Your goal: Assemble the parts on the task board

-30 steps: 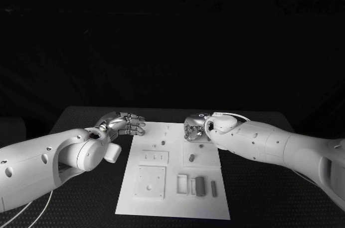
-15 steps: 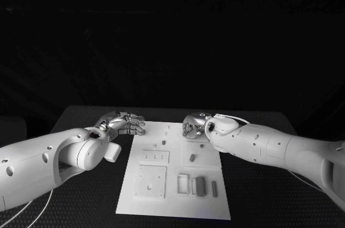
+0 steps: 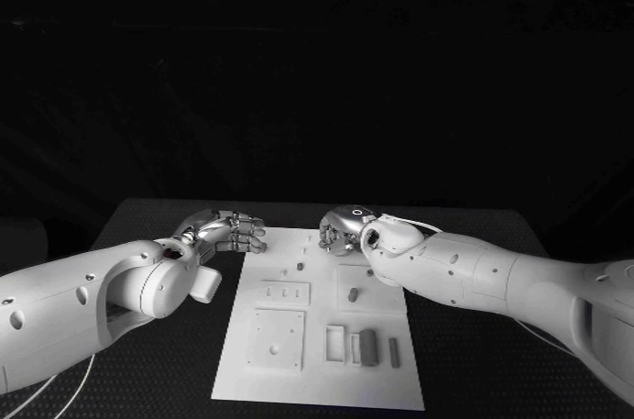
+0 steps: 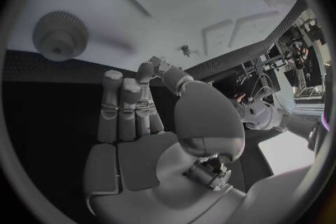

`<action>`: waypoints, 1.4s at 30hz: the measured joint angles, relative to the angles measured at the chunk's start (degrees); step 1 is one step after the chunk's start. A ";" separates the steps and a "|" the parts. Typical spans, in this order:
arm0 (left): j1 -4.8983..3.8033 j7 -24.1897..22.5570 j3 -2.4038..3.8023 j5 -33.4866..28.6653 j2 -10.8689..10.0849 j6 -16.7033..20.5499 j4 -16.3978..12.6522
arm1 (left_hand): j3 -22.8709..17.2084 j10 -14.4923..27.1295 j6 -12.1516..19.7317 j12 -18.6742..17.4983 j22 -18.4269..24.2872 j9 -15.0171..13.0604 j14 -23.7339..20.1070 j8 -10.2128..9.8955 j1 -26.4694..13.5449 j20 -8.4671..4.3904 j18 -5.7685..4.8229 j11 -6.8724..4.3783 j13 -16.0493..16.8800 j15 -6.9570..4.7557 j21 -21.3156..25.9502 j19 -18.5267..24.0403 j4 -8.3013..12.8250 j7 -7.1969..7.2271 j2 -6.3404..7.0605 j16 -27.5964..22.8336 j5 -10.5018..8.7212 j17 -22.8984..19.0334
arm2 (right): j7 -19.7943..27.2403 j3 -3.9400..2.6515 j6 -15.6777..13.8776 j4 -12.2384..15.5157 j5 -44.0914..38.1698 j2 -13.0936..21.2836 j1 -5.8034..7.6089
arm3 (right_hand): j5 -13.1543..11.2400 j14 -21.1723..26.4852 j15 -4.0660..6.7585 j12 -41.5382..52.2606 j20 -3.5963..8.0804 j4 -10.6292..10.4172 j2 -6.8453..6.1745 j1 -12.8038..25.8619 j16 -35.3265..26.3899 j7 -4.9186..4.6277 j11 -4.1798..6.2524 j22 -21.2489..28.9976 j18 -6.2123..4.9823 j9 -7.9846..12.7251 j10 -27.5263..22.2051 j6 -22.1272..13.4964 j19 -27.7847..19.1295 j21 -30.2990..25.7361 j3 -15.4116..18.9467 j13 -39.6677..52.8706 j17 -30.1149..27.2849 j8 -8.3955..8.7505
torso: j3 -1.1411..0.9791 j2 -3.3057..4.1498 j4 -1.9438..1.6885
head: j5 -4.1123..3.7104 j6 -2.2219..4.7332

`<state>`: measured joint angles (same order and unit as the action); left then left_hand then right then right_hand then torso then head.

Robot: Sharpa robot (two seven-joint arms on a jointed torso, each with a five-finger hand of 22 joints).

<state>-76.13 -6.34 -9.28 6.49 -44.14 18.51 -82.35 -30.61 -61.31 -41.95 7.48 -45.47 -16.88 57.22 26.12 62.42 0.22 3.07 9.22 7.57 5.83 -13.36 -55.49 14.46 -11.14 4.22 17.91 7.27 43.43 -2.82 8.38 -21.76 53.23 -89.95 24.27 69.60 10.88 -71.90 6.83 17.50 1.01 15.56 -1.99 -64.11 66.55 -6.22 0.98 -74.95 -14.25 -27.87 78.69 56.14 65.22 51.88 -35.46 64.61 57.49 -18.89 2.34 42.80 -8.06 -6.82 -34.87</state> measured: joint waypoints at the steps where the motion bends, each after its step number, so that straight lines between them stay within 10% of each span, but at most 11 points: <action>1: 0.00 0.00 0.00 0.01 0.03 0.00 0.03 | 0.00 0.00 0.00 0.00 0.00 0.00 0.00 0.00 0.00 0.00 -0.01 0.00 0.00 0.00 0.00 0.00 0.00 0.00 0.00 0.00 0.00 0.00 | -0.19 -0.01 -0.35 -0.24 -0.54 -0.51 0.00 | 0.00 -0.01 -0.01 0.00 0.00 0.00 0.00 0.00 0.19 0.00 -0.01 0.00 0.01 0.00 0.27 0.00 0.00 0.01 0.00 0.00 0.00 0.00 | 0.00 0.01 0.00 | 0.01 0.10; 19: 0.00 0.00 0.00 0.15 0.75 0.00 0.28 | 0.00 0.00 0.00 0.00 -0.05 -0.10 0.00 0.00 0.00 0.00 -0.13 0.00 0.00 0.00 0.00 0.00 0.00 0.00 0.00 -0.22 0.00 0.05 | -3.21 -0.01 -3.45 -5.51 -6.59 -5.85 -0.02 | -0.01 -0.11 -0.10 0.00 0.12 0.10 -0.69 0.68 0.22 0.07 0.06 0.01 0.01 0.00 0.36 0.11 0.30 0.28 -0.38 -0.01 -0.06 -0.03 | 0.07 0.07 -0.15 | 0.49 1.74; 42: -0.13 0.03 0.03 0.34 0.58 0.02 -0.60 | 0.00 -0.01 0.00 0.00 -0.14 -0.21 0.00 0.00 0.00 0.00 -0.47 -0.01 0.03 0.00 0.00 0.00 0.00 0.00 0.00 -0.22 0.00 0.16 | -4.70 -0.02 -3.87 -7.95 -9.60 -7.95 -0.06 | -0.06 -0.18 -0.19 0.00 0.10 0.10 -1.27 0.80 0.21 0.18 0.06 0.04 0.00 0.00 0.35 0.31 0.29 0.28 -0.70 -0.17 -0.25 -0.13 | 0.25 0.31 -0.34 | 0.96 1.76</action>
<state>-76.26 -6.32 -9.24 6.82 -43.56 18.53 -82.95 -30.61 -61.31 -41.95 7.48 -45.62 -17.09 57.22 26.12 62.42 0.22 2.61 9.21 7.60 5.83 -13.36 -55.49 14.46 -11.14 4.22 17.69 7.27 43.59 -7.52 8.36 -25.63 45.28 -99.55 16.32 69.54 10.81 -72.08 6.64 17.50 1.11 15.66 -3.26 -63.31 66.76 -6.04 1.03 -74.91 -14.25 -27.87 79.05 56.45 65.52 52.16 -36.16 64.44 57.24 -19.02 2.59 43.10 -8.40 -5.86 -33.11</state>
